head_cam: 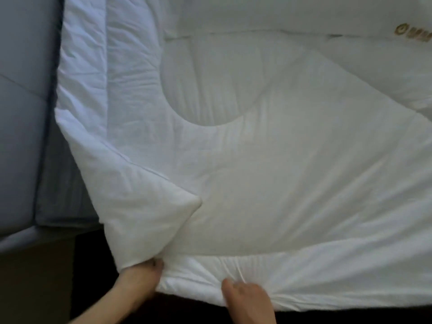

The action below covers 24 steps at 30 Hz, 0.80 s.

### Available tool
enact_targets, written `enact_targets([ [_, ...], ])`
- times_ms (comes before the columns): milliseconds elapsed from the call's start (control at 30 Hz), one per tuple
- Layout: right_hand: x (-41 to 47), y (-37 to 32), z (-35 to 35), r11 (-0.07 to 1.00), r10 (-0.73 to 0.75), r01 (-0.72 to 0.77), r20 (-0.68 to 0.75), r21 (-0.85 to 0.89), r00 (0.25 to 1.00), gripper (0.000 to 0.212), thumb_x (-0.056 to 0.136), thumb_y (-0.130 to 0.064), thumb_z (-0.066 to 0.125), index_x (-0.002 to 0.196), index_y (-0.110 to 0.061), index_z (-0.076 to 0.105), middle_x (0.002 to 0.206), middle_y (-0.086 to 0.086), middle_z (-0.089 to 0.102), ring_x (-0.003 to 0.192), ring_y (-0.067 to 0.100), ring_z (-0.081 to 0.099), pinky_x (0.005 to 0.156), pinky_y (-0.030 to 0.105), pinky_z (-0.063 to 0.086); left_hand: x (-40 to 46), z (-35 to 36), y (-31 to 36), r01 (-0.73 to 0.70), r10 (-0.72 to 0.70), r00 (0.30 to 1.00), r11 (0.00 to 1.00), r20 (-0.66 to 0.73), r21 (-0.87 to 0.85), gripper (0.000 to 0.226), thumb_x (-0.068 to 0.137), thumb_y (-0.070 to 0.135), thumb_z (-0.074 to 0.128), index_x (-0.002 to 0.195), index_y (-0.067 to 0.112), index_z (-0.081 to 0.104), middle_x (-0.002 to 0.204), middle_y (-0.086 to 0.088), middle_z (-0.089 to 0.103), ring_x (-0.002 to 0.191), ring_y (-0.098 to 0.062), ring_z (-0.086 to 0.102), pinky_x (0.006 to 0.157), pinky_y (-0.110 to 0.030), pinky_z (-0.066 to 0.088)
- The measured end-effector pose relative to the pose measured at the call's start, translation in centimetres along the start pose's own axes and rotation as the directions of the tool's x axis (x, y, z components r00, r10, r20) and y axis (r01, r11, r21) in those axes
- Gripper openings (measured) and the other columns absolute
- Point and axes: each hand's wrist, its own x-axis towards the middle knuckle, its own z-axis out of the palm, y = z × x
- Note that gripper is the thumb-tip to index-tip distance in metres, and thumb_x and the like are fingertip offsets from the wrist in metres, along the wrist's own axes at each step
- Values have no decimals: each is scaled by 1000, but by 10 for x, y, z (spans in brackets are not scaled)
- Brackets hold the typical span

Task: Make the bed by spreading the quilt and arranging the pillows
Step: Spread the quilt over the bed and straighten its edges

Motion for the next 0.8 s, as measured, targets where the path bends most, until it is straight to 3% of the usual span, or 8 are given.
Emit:
enact_targets([
  [167, 12, 27, -12, 999, 52, -51, 54, -17, 997, 68, 35, -28, 85, 86, -23, 41, 46, 1, 57, 31, 18, 54, 29, 25, 30, -26, -11, -5, -47, 55, 955, 998, -293, 34, 43, 71, 11, 39, 106, 4, 63, 88, -18, 63, 68, -35, 64, 57, -39, 55],
  [267, 7, 27, -25, 988, 147, -149, 48, 39, 988, 81, 25, -36, 90, 91, -25, 47, 48, -4, 61, 32, 17, 54, 30, 27, 25, -26, -39, -14, -75, 142, 918, 979, -370, 188, 51, 82, 11, 40, 130, 0, 54, 135, -32, 52, 121, -46, 55, 99, -54, 48],
  [400, 10, 25, -60, 995, 83, -70, -183, 72, 980, 39, 58, -41, 71, 86, -22, 52, 57, -5, 60, 41, 21, 56, 40, 27, 26, -8, -101, -41, -191, 290, 950, 837, -119, 513, 98, 83, 52, 62, 154, 7, 12, 159, -27, -10, 145, -41, -20, 113, -60, -23],
  [467, 16, 26, -72, 993, 64, -34, -277, 112, 959, 21, 67, -33, 62, 77, -20, 49, 67, -3, 54, 53, 25, 54, 50, 29, 29, 12, -137, -60, -236, 235, 968, 730, 88, 641, 115, 72, 71, 65, 153, 6, 17, 162, -21, -15, 144, -37, -29, 109, -59, -28],
  [567, 24, 26, -79, 991, 94, -59, -300, 123, 949, 17, 76, -36, 51, 73, -20, 47, 76, 0, 52, 63, 27, 51, 57, 32, 31, 24, -167, -97, -267, 178, 963, 518, 203, 813, 107, 68, 78, 59, 149, 12, 36, 165, -10, 2, 150, -31, -19, 114, -57, -21],
  [633, 27, 25, -83, 989, 112, -78, -304, 124, 946, 18, 79, -39, 48, 72, -23, 42, 72, 0, 52, 61, 28, 51, 58, 32, 31, 21, -172, -129, -118, 202, 979, 436, 31, 892, 70, 88, 63, 31, 148, 27, 40, 164, 3, 16, 153, -16, 0, 121, -36, -13],
  [700, 25, 22, -86, 984, 141, -100, -307, 146, 941, 21, 81, -42, 45, 73, -26, 33, 61, -1, 51, 52, 30, 51, 53, 31, 31, 18, -176, -157, 9, 241, 961, 469, -137, 883, 54, 92, 43, 22, 139, 28, 45, 149, -4, 48, 141, -14, 36, 122, -29, -1],
  [800, 13, 3, -80, 977, 198, -171, -242, 130, 950, 30, 79, -49, 53, 73, -28, 32, 48, 0, 51, 41, 30, 53, 42, 30, 28, 5, -183, -194, -107, 239, 969, 624, -58, 774, 18, 90, 10, 46, 106, 13, 38, 89, -7, 71, 92, -26, 67, 121, -48, 15],
])
